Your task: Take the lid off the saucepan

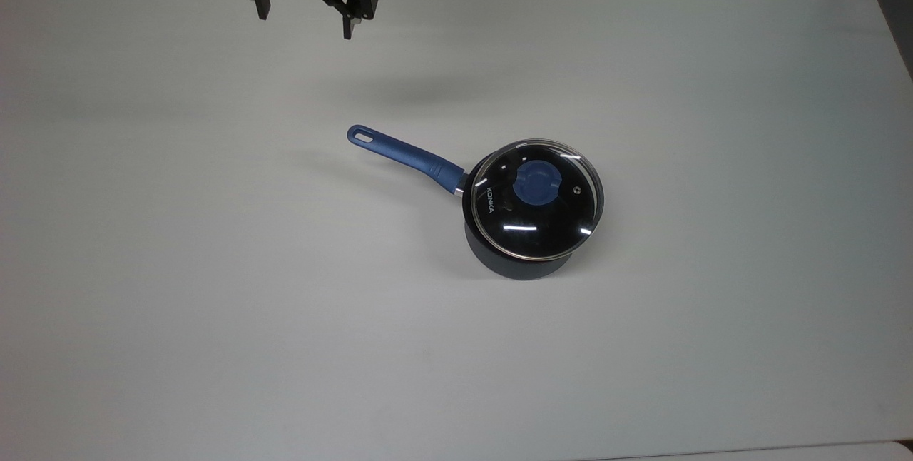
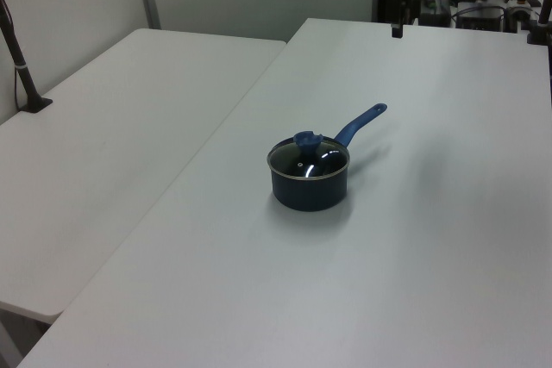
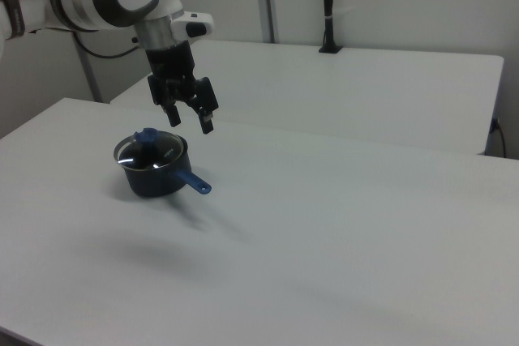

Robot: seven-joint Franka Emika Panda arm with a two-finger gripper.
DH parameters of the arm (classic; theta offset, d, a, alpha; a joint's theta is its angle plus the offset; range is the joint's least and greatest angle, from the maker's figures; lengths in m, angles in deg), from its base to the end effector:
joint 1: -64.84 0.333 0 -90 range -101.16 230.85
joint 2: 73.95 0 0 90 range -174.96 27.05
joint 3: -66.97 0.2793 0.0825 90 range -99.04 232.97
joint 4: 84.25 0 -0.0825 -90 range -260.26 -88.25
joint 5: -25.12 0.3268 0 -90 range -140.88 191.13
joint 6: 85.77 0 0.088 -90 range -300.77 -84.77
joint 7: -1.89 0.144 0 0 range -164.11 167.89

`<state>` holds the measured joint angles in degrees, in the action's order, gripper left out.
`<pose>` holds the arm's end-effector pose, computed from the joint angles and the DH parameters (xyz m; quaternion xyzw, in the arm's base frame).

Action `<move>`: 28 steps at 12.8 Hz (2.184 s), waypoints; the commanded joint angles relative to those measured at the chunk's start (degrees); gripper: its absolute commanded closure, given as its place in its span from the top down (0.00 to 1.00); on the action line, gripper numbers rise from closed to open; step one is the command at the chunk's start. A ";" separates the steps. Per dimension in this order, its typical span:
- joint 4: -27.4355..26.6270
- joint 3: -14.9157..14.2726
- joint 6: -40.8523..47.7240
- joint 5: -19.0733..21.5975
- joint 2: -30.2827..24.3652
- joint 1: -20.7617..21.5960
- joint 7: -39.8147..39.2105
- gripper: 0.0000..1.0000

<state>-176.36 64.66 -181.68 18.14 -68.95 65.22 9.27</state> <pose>0.5253 -0.0333 0.5007 0.9953 -0.0741 -0.0075 0.0627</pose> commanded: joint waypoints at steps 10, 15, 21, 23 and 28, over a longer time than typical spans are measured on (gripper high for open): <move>0.61 -0.16 -0.60 0.57 0.70 0.32 -1.93 1.00; 9.98 0.28 -1.91 4.41 12.89 6.72 4.64 1.00; 15.28 0.19 -17.91 10.24 23.90 14.38 18.71 1.00; 15.73 0.28 -17.91 10.77 24.53 15.78 18.90 1.00; 15.38 0.37 -17.65 10.24 25.67 17.72 18.81 1.00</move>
<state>-161.79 65.53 -199.40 27.56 -44.43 81.66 27.38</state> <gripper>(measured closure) 0.000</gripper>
